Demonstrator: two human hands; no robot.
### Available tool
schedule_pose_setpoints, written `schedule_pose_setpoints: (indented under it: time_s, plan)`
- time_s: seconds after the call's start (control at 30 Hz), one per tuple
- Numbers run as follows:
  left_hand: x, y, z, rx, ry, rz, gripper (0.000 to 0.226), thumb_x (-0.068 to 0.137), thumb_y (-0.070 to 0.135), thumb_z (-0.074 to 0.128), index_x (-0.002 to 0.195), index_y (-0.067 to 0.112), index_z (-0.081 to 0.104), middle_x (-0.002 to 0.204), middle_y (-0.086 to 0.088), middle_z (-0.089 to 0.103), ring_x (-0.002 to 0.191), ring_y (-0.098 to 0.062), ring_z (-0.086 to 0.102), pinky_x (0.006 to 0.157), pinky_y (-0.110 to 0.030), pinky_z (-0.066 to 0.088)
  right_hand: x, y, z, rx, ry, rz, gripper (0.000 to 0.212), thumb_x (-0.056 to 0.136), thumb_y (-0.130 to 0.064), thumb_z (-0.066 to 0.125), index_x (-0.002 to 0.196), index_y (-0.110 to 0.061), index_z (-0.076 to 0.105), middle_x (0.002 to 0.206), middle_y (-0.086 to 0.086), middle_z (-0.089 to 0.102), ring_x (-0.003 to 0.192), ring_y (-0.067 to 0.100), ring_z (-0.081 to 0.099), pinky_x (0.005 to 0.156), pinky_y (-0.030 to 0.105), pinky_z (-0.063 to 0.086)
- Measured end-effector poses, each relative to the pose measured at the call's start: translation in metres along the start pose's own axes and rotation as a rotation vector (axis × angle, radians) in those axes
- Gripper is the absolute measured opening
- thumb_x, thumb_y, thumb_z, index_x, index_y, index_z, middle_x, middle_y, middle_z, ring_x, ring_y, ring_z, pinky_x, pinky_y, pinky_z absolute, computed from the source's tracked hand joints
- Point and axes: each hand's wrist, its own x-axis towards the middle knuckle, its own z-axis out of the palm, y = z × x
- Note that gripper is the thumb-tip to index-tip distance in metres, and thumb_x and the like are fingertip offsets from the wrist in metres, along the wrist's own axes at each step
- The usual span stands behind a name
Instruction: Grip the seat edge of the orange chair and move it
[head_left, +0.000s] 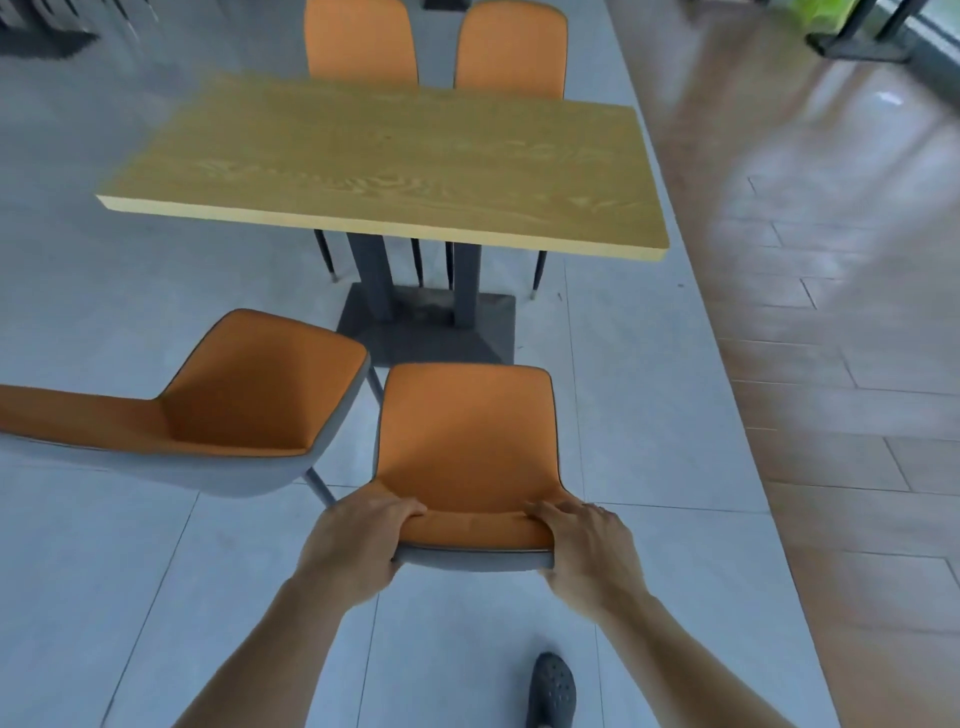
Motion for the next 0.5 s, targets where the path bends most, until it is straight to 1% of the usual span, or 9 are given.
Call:
schedule_pose_setpoints:
  time_s: [0.07,0.13,0.2,0.3,0.4,0.5]
  plan:
    - [0.005,0.003,0.001,0.029,0.032,0.018,0.057,0.079,0.023,0.076,0.128,0.043,0.054,0.117,0.018,0.063,0.106,-0.013,0.058,0.088,-0.033,0.049,0.002,0.003,0.004,-0.019,0.030,0.030,0.055,0.072,-0.024,0.073,0.124,-0.037,0.063,0.108,-0.009,0.071,0.097,0.022,0.065,0.086,0.035,0.051]
    - [0.012,0.002,-0.001,0.046,0.055,0.016,0.060,0.078,0.020,0.078,0.129,0.042,0.056,0.122,0.018,0.063,0.110,-0.013,0.058,0.089,-0.031,0.048,0.008,0.003,0.006,-0.029,0.046,0.070,0.056,0.064,-0.019,0.078,0.116,-0.036,0.068,0.096,-0.008,0.073,0.086,0.022,0.067,0.078,0.035,0.053]
    - [0.024,-0.001,-0.005,0.062,0.082,0.002,0.061,0.077,0.018,0.078,0.129,0.042,0.056,0.125,0.017,0.063,0.112,-0.012,0.057,0.091,-0.030,0.047,0.020,0.003,0.002,-0.043,0.048,0.091,0.057,0.056,-0.017,0.084,0.109,-0.035,0.071,0.088,-0.007,0.073,0.078,0.022,0.068,0.072,0.035,0.055]
    - [0.053,-0.002,-0.016,0.052,0.084,-0.004,0.061,0.076,0.017,0.079,0.128,0.041,0.057,0.126,0.016,0.063,0.112,-0.014,0.058,0.091,-0.032,0.047,0.046,0.011,-0.005,-0.054,0.074,0.106,0.059,0.049,-0.018,0.089,0.104,-0.032,0.073,0.082,-0.005,0.073,0.073,0.022,0.068,0.066,0.035,0.055]
    - [0.091,0.001,-0.027,0.051,0.104,0.018,0.059,0.077,0.018,0.079,0.128,0.040,0.058,0.122,0.016,0.065,0.108,-0.014,0.060,0.090,-0.031,0.048,0.080,0.029,-0.019,-0.060,0.073,0.118,0.055,0.053,-0.014,0.086,0.104,-0.031,0.073,0.080,-0.004,0.072,0.073,0.024,0.067,0.063,0.035,0.053]
    - [0.133,0.004,-0.038,0.043,0.118,0.048,0.059,0.078,0.018,0.078,0.129,0.038,0.057,0.122,0.017,0.064,0.108,-0.014,0.060,0.089,-0.031,0.049,0.114,0.048,-0.033,-0.059,0.102,0.126,0.051,0.059,-0.013,0.082,0.106,-0.031,0.072,0.082,-0.005,0.072,0.075,0.025,0.066,0.064,0.034,0.050]
